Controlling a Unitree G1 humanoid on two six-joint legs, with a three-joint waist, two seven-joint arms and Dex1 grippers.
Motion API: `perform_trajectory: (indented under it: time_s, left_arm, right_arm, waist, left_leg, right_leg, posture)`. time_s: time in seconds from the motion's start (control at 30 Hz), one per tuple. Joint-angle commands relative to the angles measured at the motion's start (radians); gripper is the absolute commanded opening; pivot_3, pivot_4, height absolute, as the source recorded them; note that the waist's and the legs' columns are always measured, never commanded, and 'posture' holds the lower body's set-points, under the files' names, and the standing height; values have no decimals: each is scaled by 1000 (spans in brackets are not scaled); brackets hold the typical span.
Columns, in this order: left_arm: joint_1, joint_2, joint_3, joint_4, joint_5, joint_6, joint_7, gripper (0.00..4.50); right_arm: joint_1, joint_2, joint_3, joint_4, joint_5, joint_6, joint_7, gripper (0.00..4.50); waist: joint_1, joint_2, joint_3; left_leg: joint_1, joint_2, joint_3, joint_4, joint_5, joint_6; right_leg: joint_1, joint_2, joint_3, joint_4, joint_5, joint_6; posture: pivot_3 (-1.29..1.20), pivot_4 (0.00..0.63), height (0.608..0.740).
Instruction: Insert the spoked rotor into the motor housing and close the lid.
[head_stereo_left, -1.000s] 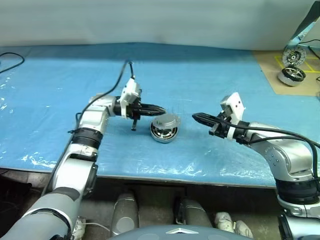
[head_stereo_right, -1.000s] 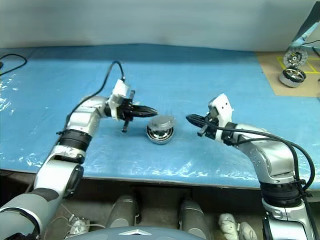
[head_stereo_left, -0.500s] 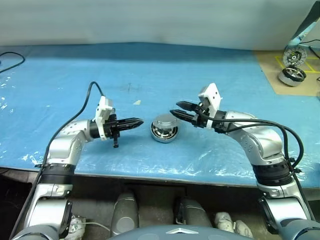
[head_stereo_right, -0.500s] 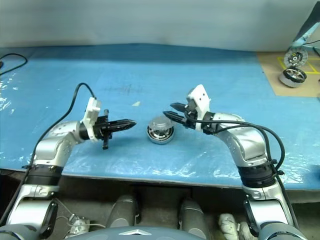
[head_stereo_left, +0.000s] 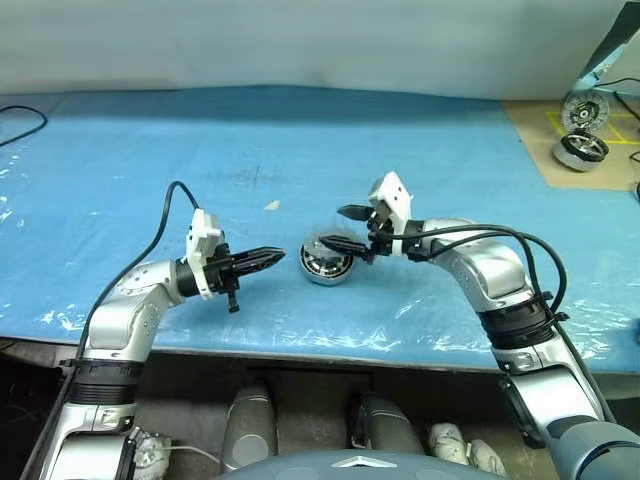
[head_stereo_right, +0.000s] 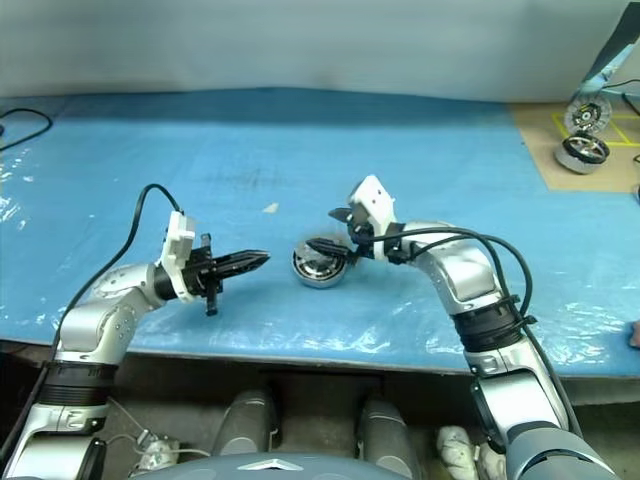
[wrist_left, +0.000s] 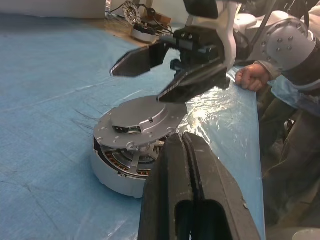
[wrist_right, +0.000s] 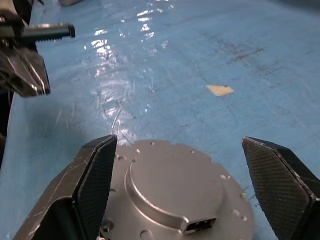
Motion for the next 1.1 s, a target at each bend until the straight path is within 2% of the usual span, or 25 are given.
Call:
perform_trajectory:
  time_s: [0.03, 0.43, 0.6, 0.87, 1.1]
  left_arm:
    - [-11, 7, 17, 2, -17, -31, -2, 0]
    - [-25, 3, -29, -48, -24, -16, 17, 0]
    - [-40, 38, -30, -68, -60, 32, -6, 0]
    - [-98, 63, -38, 23, -47, 21, -58, 0]
    - [-97, 31, -53, 36, -42, 5, -57, 0]
  right_arm:
    - [-21, 2, -13, -18, 3, -35, 32, 4352]
    - [13, 8, 11, -10, -57, -45, 29, 4352]
    - [40, 28, -1, -48, -49, -32, 11, 4352]
    - [73, 35, 4, -87, -55, -30, -4, 4352]
    - [59, 5, 45, -49, -108, -61, 19, 4352]
  waist:
    - [0, 0, 0]
    - [0, 0, 0]
    - [0, 0, 0]
    - [0, 0, 0]
    - [0, 0, 0]
  left_leg:
    - [0, 0, 0, 0, 0, 0]
    - [0, 0, 0, 1, 0, 0]
    - [0, 0, 0, 2, 0, 0]
    - [1, 0, 0, 2, 0, 0]
    - [1, 0, 0, 3, 0, 0]
  right_leg:
    - [0, 0, 0, 0, 0, 0]
    - [0, 0, 0, 1, 0, 0]
    - [0, 0, 0, 1, 0, 0]
    - [1, 0, 1, 2, 0, 0]
    - [1, 0, 1, 2, 0, 0]
  posture:
    - [0, 150, 740]
    - [0, 150, 740]
    - [0, 150, 740]
    - [0, 150, 740]
    - [0, 150, 740]
